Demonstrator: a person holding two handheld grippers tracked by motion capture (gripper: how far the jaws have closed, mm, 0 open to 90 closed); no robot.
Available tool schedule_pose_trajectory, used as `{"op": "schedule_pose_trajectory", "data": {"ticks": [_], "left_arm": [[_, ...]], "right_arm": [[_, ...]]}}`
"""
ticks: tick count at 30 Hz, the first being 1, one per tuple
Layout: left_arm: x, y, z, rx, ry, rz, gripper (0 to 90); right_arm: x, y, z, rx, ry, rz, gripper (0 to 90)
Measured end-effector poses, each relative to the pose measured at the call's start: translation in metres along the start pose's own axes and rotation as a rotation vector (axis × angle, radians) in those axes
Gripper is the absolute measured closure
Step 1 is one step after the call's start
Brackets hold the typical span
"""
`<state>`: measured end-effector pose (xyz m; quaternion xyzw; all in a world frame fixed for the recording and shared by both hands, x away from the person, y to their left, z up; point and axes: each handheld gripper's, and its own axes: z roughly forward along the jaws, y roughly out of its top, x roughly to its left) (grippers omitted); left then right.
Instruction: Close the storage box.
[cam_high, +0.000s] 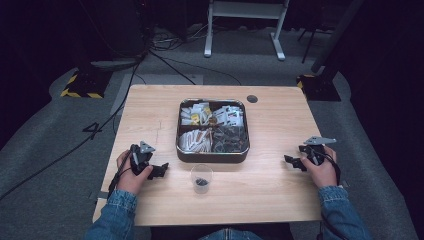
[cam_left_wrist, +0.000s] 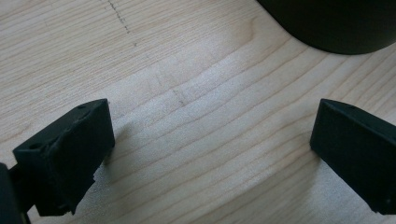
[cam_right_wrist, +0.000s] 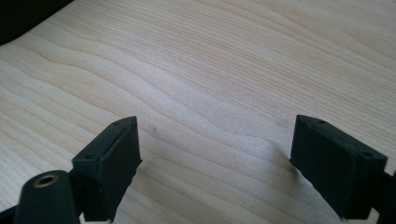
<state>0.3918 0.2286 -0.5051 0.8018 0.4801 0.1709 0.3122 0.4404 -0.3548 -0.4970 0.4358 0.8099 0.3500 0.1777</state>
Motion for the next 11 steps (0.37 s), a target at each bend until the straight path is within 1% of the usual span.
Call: {"op": "schedule_pose_trajectory", "data": {"ticks": [2,3,4,7,8,11], "left_arm": [[0.000,0.000,0.000,0.000,0.000,0.000,0.2],[0.000,0.000,0.000,0.000,0.000,0.000,0.2],[0.000,0.000,0.000,0.000,0.000,0.000,0.2],[0.000,0.000,0.000,0.001,0.001,-0.002,0.2],[-0.001,0.000,0.000,0.002,-0.001,-0.003,0.2],[-0.001,-0.001,-0.001,0.001,-0.001,-0.002,0.2]], "right_arm": [[0.001,0.000,0.000,-0.003,-0.006,-0.005,16.2],[0.001,0.000,0.001,0.009,-0.014,-0.014,16.2],[0.002,-0.001,0.003,0.016,-0.022,-0.014,13.5],[0.002,-0.002,0.008,-0.003,-0.036,0.001,7.3],[0.002,-0.001,0.009,0.000,-0.042,0.004,5.7],[0.002,0.001,0.011,0.012,-0.039,0.003,1.6]]}}
